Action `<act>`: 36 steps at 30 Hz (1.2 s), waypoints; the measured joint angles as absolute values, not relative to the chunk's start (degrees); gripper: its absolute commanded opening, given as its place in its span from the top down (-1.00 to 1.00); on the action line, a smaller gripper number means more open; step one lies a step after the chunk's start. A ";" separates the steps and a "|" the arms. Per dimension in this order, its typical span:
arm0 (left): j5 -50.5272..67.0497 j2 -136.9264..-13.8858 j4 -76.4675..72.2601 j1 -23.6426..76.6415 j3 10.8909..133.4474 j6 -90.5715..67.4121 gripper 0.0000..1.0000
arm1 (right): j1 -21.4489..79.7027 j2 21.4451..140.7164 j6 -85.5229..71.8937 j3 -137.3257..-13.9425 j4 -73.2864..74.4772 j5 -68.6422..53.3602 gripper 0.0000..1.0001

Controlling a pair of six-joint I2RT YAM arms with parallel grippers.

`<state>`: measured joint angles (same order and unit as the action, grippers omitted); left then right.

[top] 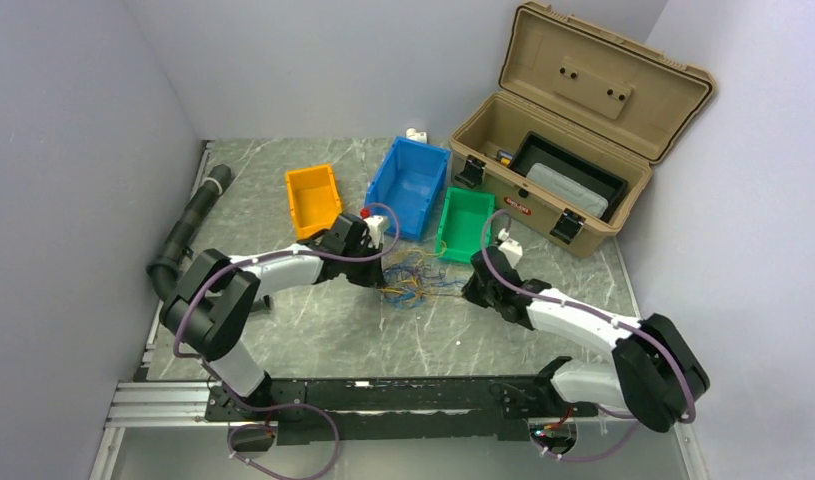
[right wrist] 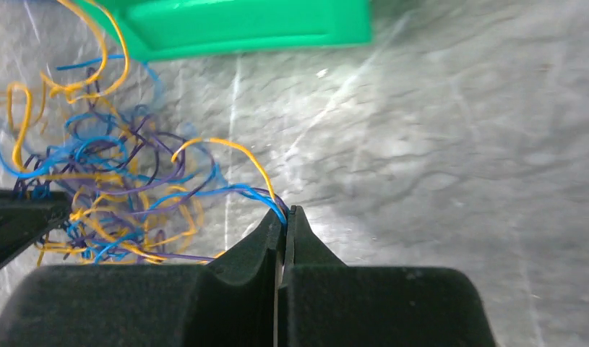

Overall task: Untangle the cables
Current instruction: Untie the cable.

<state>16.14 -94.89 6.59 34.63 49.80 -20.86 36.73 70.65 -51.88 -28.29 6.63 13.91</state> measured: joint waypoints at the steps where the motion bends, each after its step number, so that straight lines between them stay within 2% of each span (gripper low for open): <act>1: 15.99 -94.26 6.44 34.06 49.10 -20.97 1.00 | 35.75 69.54 -52.07 -28.21 7.92 14.48 1.00; 12: 12.12 -85.84 6.87 32.32 44.75 -22.20 1.00 | 27.99 53.89 -54.28 -27.31 20.80 20.75 1.00; 21: 8.03 -78.30 7.44 31.99 40.75 -22.17 1.00 | 26.20 52.05 -56.93 -27.81 29.30 26.57 1.00; 27: 9.28 -76.97 5.65 31.73 38.65 -20.27 1.00 | 25.93 49.45 -55.16 -27.83 29.95 26.63 0.99; 28: 9.87 -76.97 5.02 31.70 38.33 -19.57 1.00 | 25.87 48.80 -53.78 -27.83 29.41 26.13 0.87; 30: 10.72 -76.82 3.75 31.64 37.50 -18.48 1.00 | 25.71 47.53 -50.81 -27.79 27.86 24.40 0.30; 32: 11.77 -76.23 2.31 31.51 36.05 -17.30 1.00 | 25.56 46.37 -47.57 -27.64 25.89 21.93 -0.17; 34: 12.69 -75.42 0.91 31.42 34.54 -16.45 1.00 | 25.45 45.43 -44.93 -27.27 23.97 19.42 -0.41; 36: 13.74 -74.85 -0.23 31.42 33.52 -15.62 0.98 | 25.41 44.27 -42.26 -26.55 21.63 16.27 -0.48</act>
<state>13.74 -74.85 -0.23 31.42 33.52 -15.62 25.41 44.27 -42.26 -26.55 21.63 16.27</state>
